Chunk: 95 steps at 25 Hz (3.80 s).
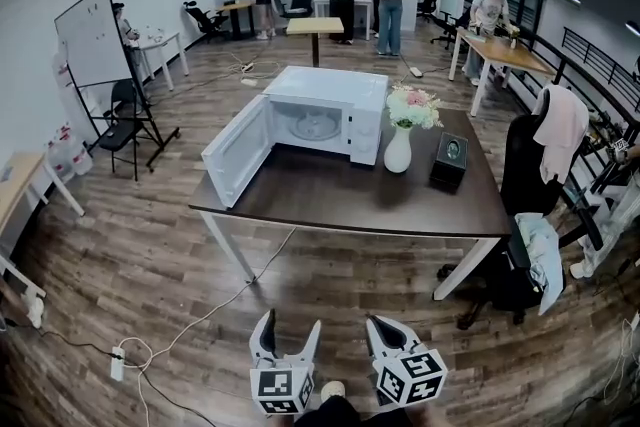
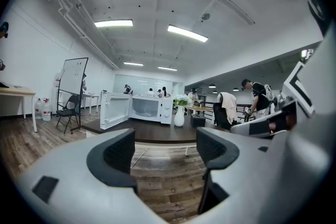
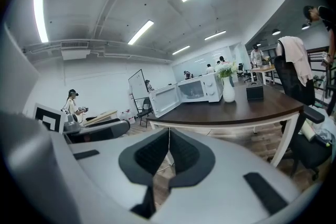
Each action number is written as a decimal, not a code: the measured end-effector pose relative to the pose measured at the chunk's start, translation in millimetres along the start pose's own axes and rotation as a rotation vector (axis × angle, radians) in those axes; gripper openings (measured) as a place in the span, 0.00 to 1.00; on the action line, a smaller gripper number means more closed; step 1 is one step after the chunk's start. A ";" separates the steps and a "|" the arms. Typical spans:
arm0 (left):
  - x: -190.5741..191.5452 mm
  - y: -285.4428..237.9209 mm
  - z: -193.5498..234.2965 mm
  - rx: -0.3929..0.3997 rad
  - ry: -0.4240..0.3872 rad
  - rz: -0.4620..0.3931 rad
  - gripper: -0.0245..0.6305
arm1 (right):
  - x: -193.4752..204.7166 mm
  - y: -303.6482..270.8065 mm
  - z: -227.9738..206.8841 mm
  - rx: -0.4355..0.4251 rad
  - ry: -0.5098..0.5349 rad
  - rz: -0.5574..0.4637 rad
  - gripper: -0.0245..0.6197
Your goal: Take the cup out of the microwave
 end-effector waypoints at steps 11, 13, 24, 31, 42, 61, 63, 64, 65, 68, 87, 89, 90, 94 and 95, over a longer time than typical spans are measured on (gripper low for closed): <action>-0.3 -28.5 35.0 0.010 0.026 0.009 0.73 | -6.8 -40.0 5.5 0.015 -0.017 -0.016 0.03; 2.6 -30.3 36.4 0.018 0.031 0.024 0.74 | -6.8 -40.9 6.8 0.020 -0.014 -0.010 0.03; 14.1 -38.2 43.5 0.008 0.042 0.073 0.74 | -2.1 -51.8 -2.3 0.041 -0.049 0.016 0.03; 7.3 -63.4 64.5 -0.037 0.050 0.063 0.74 | -15.2 -88.7 -11.4 0.006 -0.054 0.023 0.03; -15.1 -133.1 83.7 -0.041 0.049 0.066 0.74 | -52.5 -159.5 -37.1 -0.030 -0.058 0.039 0.03; -45.2 -269.0 112.7 -0.079 0.056 0.062 0.74 | -112.5 -270.6 -115.6 -0.039 -0.070 0.048 0.03; -45.9 -282.5 113.3 -0.084 0.061 0.060 0.74 | -115.7 -278.8 -126.0 -0.039 -0.072 0.054 0.03; -46.1 -289.0 112.9 -0.086 0.063 0.059 0.74 | -117.0 -282.8 -131.3 -0.039 -0.073 0.057 0.03; -46.1 -295.2 112.2 -0.088 0.065 0.058 0.74 | -118.3 -286.9 -136.3 -0.039 -0.074 0.060 0.03; -45.4 -311.4 111.0 -0.092 0.065 0.057 0.74 | -122.2 -299.3 -148.2 -0.043 -0.073 0.063 0.03; -41.4 -348.7 103.3 -0.109 0.066 0.063 0.74 | -119.0 -318.7 -176.4 -0.057 -0.091 0.090 0.03; -44.6 -356.0 103.9 -0.107 0.069 0.062 0.74 | -121.6 -324.5 -179.6 -0.057 -0.094 0.094 0.03; -46.1 -360.0 103.7 -0.104 0.071 0.063 0.74 | -124.1 -328.1 -181.6 -0.057 -0.094 0.095 0.03; -48.0 -378.1 106.3 -0.099 0.079 0.075 0.74 | -134.5 -344.1 -190.0 -0.060 -0.091 0.097 0.03; -48.6 -383.2 107.7 -0.098 0.079 0.077 0.74 | -136.2 -347.9 -192.4 -0.059 -0.092 0.098 0.03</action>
Point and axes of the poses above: the fingertips, and each gripper's own axes: y backward along the fingers, z to its left, x out of its underside, the point moved 1 cm from there along y, backward along the fingers, and after that the axes turned 7 degrees about -x, right-handed, at the moved point
